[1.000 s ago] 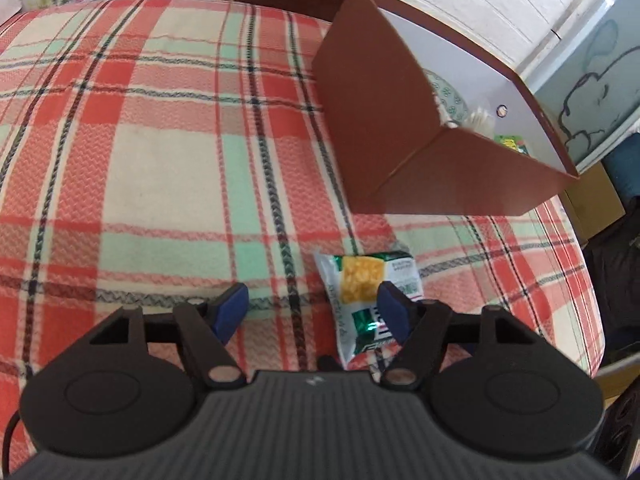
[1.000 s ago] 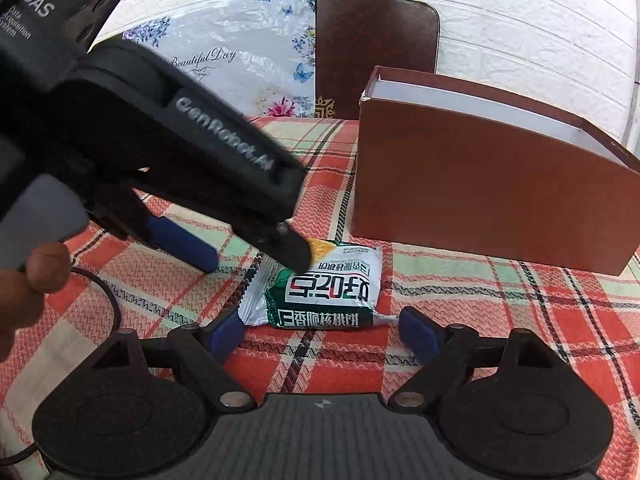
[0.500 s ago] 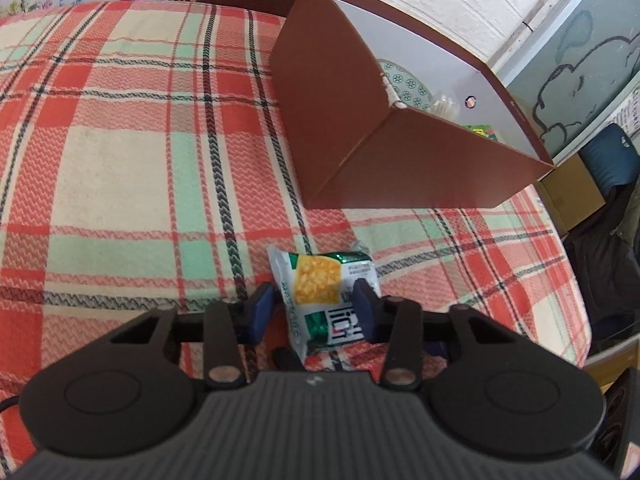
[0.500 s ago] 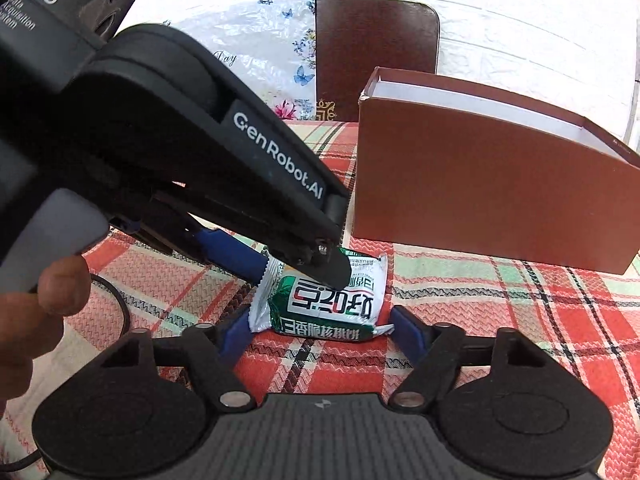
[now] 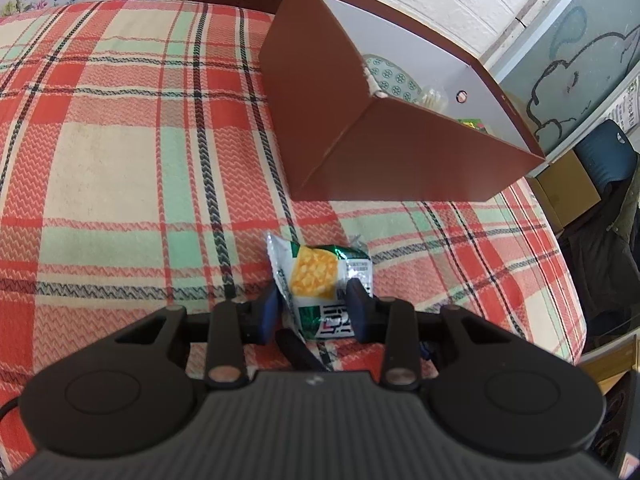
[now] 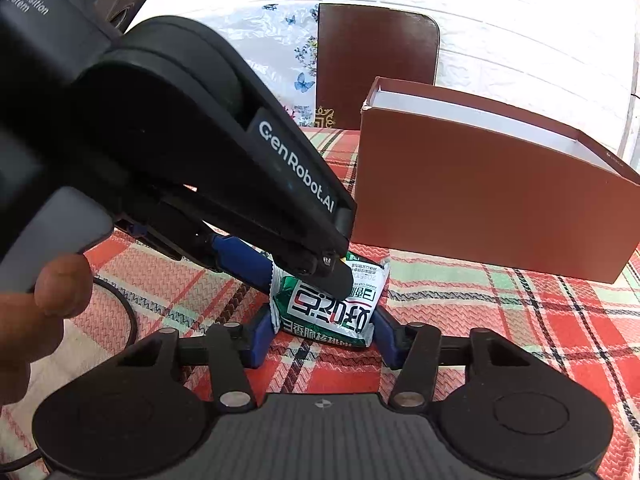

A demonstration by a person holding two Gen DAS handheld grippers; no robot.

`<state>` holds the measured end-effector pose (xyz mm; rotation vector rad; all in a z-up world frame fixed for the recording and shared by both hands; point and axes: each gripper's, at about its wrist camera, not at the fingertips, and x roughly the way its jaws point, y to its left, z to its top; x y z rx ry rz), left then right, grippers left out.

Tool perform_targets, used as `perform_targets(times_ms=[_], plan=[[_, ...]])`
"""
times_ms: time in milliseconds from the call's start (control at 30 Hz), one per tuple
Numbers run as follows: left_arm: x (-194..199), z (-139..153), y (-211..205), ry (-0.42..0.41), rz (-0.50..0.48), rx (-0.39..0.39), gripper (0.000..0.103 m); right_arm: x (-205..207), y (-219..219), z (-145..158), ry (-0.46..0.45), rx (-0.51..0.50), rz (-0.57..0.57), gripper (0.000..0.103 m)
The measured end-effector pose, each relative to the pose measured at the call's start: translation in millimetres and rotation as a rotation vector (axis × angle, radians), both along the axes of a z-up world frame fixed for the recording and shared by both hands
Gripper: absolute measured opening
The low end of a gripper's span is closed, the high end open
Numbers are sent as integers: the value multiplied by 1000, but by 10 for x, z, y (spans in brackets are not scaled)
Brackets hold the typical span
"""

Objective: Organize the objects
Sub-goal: 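Grasp the snack packet with the left tool, then carry the snack packet into the brown box and release it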

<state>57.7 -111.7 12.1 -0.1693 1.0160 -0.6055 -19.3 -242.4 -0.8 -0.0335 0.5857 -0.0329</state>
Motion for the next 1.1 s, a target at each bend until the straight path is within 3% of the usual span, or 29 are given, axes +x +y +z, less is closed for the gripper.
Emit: perform_targets(times_ms=[300, 433, 533, 733, 900, 933, 967, 1000, 1033, 1100], plan=[[-317, 90, -365, -49, -188, 0, 38, -402, -224, 133, 2, 17, -101, 48], [-353, 399, -651, -116, -260, -34, 38, -604, -326, 300, -124, -65, -189, 48], [-340, 709, -926, -215, -315, -54, 38, -626, -509, 498, -233, -108, -257, 48], [-9, 1131, -1567, -366, -343, -35, 38, -201, -1042, 774, -353, -184, -328, 48], [446, 1077, -2004, -429, -313, 41, 43, 399, -1490, 710, -341, -182, -348, 48], [527, 1044, -2078, -452, -296, 70, 45, 515, -1551, 677, -347, -189, -352, 59], [608, 995, -2164, -474, -267, 121, 49, 628, -1590, 636, -347, -208, -356, 79], [691, 940, -2230, -486, -234, 175, 48, 731, -1634, 596, -338, -224, -362, 81], [768, 896, -2248, -484, -206, 216, 47, 794, -1671, 572, -324, -232, -372, 77], [836, 898, -2144, -447, -181, 206, 49, 791, -1698, 582, -303, -227, -386, 72]])
